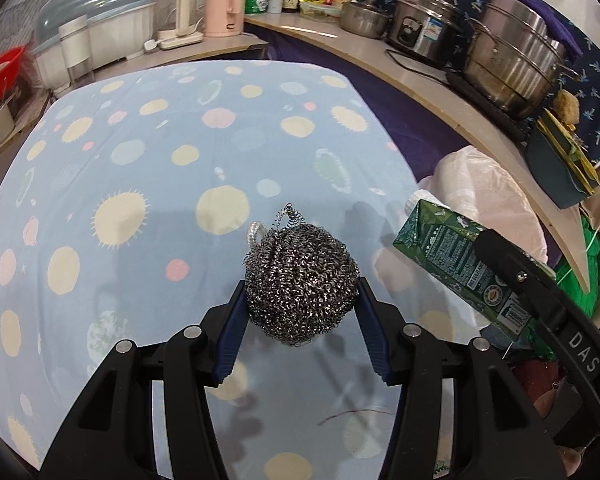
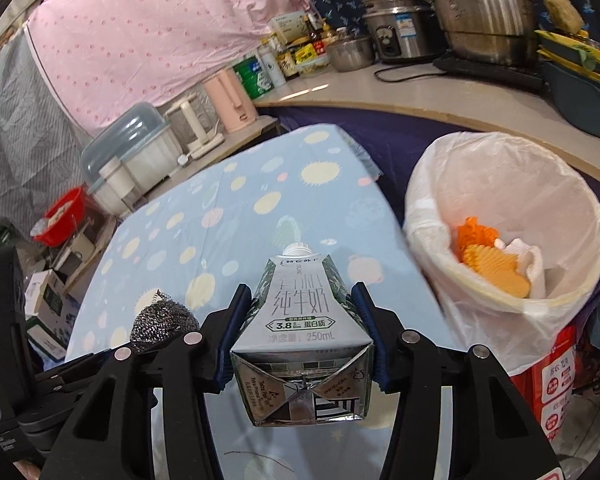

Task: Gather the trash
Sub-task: 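Carry the held scrubber and milk carton over the white bin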

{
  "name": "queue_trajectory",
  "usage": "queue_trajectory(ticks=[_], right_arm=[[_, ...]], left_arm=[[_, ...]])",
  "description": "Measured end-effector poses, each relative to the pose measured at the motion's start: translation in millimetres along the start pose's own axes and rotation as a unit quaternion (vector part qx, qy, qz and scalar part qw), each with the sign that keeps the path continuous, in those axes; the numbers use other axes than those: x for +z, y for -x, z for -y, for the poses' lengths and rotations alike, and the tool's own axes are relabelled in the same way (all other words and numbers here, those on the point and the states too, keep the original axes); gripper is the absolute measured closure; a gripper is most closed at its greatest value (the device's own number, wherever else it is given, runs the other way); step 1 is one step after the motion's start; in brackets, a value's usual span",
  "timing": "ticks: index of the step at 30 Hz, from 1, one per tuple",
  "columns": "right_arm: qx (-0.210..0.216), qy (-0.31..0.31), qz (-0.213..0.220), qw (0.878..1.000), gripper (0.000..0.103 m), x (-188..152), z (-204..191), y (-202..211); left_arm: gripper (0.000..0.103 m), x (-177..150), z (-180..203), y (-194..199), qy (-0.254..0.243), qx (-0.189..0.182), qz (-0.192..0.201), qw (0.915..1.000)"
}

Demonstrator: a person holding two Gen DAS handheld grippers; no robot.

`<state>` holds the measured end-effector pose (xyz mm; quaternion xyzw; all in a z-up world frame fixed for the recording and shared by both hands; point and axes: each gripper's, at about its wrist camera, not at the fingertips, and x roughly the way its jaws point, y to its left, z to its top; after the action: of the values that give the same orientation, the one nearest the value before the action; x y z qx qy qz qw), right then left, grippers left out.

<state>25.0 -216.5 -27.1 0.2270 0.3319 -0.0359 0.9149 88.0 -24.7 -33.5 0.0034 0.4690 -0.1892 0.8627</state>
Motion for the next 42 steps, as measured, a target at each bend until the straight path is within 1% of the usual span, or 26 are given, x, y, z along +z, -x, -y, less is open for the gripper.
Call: queue_trajectory(ticks=[4,10,15,20,24,30,36,42], right_arm=[[-0.013,-0.018,0.029,0.999,0.053,10,23,25],[-0.045,-0.046,0.064,0.996,0.053,24,67,59],[-0.073,-0.065,0.085,0.992,0.053,33,101,81],[-0.092,-0.083,0.097,0.988,0.053,35,129,93],[-0.106,-0.091,0.1,0.985,0.053,40,147,96],[-0.115,-0.1,0.096,0.984,0.053,50,165,87],[-0.12,-0.102,0.087,0.984,0.053,59,176,73],[-0.126,-0.103,0.081,0.983,0.053,64,180,62]], left_arm=[[0.053,6,28,5,-0.02,-0.014,0.008,0.9997],[0.053,14,83,10,-0.06,-0.042,0.021,0.9971],[0.053,18,123,8,-0.085,-0.06,0.024,0.9943],[0.053,19,157,-1,-0.109,-0.073,0.017,0.9912],[0.053,23,185,-9,-0.128,-0.086,0.016,0.9879],[0.053,30,215,-23,-0.146,-0.091,0.013,0.985],[0.053,37,232,-39,-0.156,-0.088,0.01,0.9837],[0.053,41,238,-52,-0.159,-0.085,0.001,0.9835]])
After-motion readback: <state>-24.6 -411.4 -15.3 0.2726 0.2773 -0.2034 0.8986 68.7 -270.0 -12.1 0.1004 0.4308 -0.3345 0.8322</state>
